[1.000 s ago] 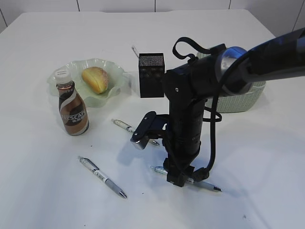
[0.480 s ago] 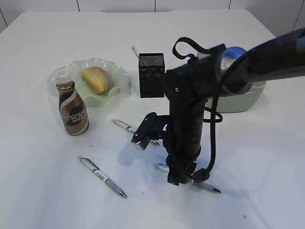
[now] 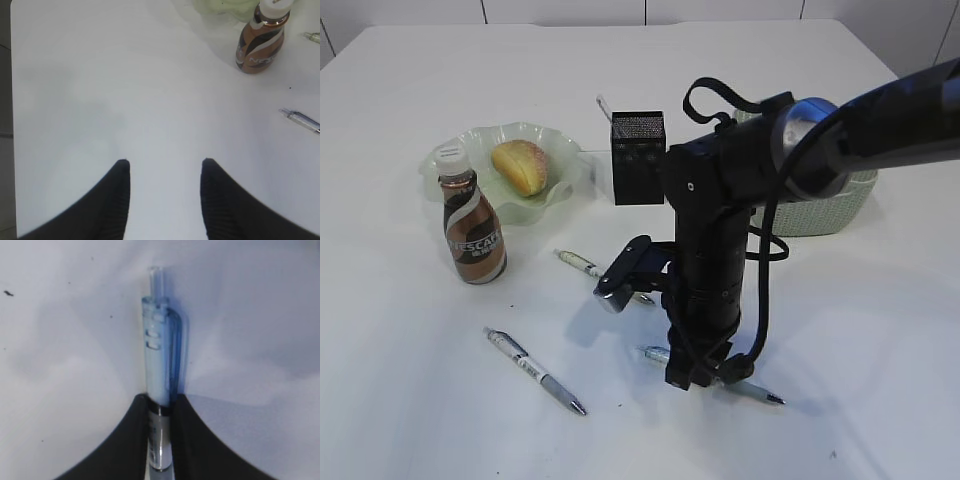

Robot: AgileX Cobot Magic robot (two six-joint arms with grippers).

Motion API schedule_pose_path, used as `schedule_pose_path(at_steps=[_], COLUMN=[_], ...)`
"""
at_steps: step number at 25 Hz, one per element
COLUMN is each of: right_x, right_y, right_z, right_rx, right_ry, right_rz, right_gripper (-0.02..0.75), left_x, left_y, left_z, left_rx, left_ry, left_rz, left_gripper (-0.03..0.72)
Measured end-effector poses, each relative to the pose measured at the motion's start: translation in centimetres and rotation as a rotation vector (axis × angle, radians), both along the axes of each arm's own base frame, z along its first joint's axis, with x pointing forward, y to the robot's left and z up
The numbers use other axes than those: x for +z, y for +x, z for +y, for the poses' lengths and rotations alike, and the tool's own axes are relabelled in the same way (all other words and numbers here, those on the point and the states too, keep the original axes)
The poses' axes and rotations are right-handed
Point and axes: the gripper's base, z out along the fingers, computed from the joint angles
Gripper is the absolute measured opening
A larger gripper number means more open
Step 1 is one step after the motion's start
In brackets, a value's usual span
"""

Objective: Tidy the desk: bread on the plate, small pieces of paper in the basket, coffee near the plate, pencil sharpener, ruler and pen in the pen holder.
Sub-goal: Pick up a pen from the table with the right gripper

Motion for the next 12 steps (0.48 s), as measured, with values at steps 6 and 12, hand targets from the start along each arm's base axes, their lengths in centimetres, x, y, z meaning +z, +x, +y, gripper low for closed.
schedule_pose_path(at_steps=[6,12], right_x=[0.8,2.6], right_y=[0.3,1.2], right_z=[0.4,1.3], right_rx=[-0.081,-0.148], right_ry=[-0.002,0.037], right_rz=[0.023,0.013], right_gripper=[0.113,0.113], left_x=[0.0,0.0], left_y=[0.0,0.0], left_z=[0.0,0.0], left_rx=[0.000,-0.001], left_ry=[0.000,0.000], left_rz=[0.000,-0.002], left_gripper=[0.323,0.323])
